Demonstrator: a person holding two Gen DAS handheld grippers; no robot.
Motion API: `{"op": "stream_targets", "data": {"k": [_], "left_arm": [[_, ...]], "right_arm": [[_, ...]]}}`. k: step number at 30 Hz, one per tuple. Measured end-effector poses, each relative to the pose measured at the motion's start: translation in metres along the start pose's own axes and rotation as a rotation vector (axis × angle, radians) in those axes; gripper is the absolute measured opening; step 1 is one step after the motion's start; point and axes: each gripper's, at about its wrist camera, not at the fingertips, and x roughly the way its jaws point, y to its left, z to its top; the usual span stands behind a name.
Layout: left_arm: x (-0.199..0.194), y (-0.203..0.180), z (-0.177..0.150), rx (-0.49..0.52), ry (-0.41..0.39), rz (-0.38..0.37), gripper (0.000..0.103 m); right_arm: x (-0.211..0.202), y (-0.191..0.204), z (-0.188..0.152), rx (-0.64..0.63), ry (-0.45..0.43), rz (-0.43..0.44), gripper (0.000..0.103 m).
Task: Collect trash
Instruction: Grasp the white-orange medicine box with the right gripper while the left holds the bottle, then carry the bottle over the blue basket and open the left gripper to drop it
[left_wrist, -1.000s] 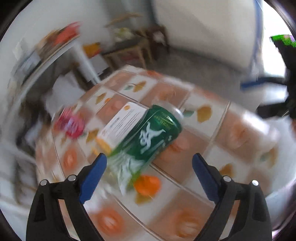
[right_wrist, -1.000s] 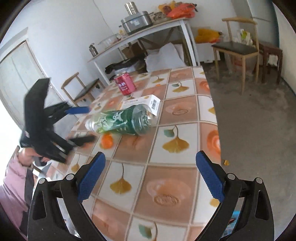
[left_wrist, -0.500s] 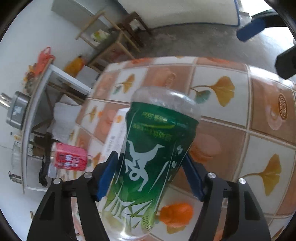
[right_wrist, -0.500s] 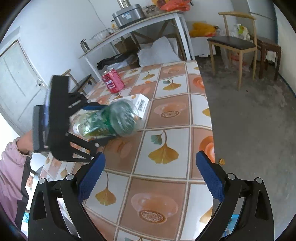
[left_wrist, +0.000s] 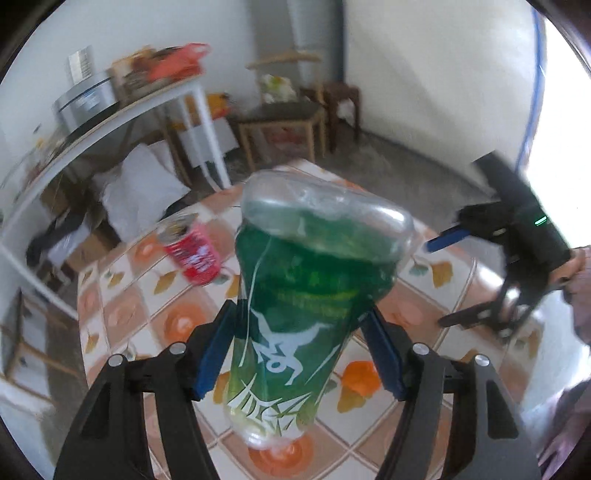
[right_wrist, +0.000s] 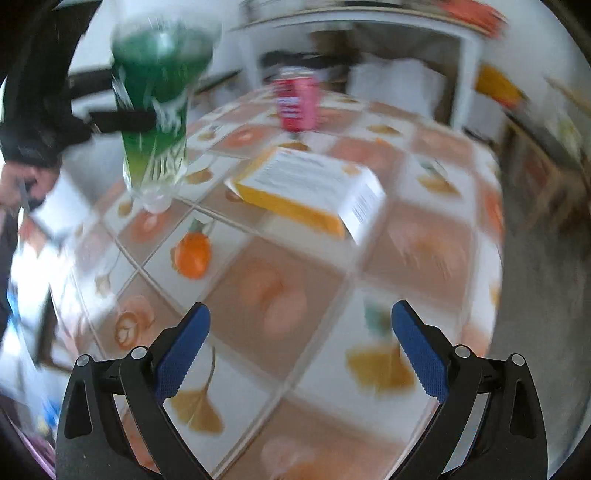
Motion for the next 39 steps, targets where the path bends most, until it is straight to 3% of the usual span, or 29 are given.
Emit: {"op": "stream_targets", "data": {"k": [5,8,11,14,15,16,17,20,23,28,30,33,35,38,39], "left_arm": [[-0.026,0.037,-0.017,-0.157,-0.062,-0.031,0.066],[-0.035,0.048,-0.028,-0.213,-0.09,-0.065,0.066],[-0.043,0.049,-0.034,-0.238,-0.103,-0.087,0.066],[-0.044,0.049,-0.037,-0.237,-0.111,-0.09,0.066],[-0.044,0.049,-0.037,-0.238,-0.115,-0.089,0.066],[-0.045,0.048,-0.037,-0.237,-0.115,-0.096,0.066],[-0.045,0.047,-0.037,-0.239,-0.119,-0.097,0.066],[-0.049,0.045,-0.034,-0.251,-0.143,-0.089,0.065],[-0.059,0.039,-0.03,-0.267,-0.167,-0.077,0.065],[-0.083,0.017,-0.015,-0.306,-0.19,-0.091,0.065],[-0.095,-0.006,-0.001,-0.311,-0.195,-0.136,0.065],[-0.101,-0.044,0.016,-0.293,-0.188,-0.277,0.065],[-0.099,-0.078,0.027,-0.285,-0.194,-0.399,0.065],[-0.08,-0.142,0.04,-0.243,-0.16,-0.582,0.065],[-0.07,-0.164,0.042,-0.223,-0.143,-0.63,0.065]], "right_arm": [[0.041,0.004,0.065,-0.232,0.039,-0.017,0.095],[0.083,0.004,0.091,-0.313,0.154,-0.044,0.095],[0.117,0.003,0.096,-0.344,0.277,-0.038,0.095],[0.118,-0.003,0.1,-0.266,0.301,-0.022,0.093],[0.116,-0.005,0.097,-0.249,0.315,0.015,0.09],[0.113,-0.007,0.095,-0.22,0.319,0.049,0.081],[0.11,-0.009,0.093,-0.213,0.321,0.041,0.074],[0.095,-0.016,0.08,-0.119,0.31,0.039,0.071],[0.075,-0.032,0.064,0.045,0.25,0.076,0.071],[0.007,-0.07,0.024,0.385,0.063,0.212,0.071],[-0.039,-0.073,-0.002,0.442,-0.06,0.255,0.071],[-0.115,-0.081,-0.056,0.553,-0.262,0.315,0.071],[-0.159,-0.08,-0.102,0.609,-0.354,0.264,0.071],[-0.22,-0.067,-0.184,0.648,-0.432,0.029,0.071],[-0.238,-0.063,-0.216,0.677,-0.433,-0.09,0.071]]}}
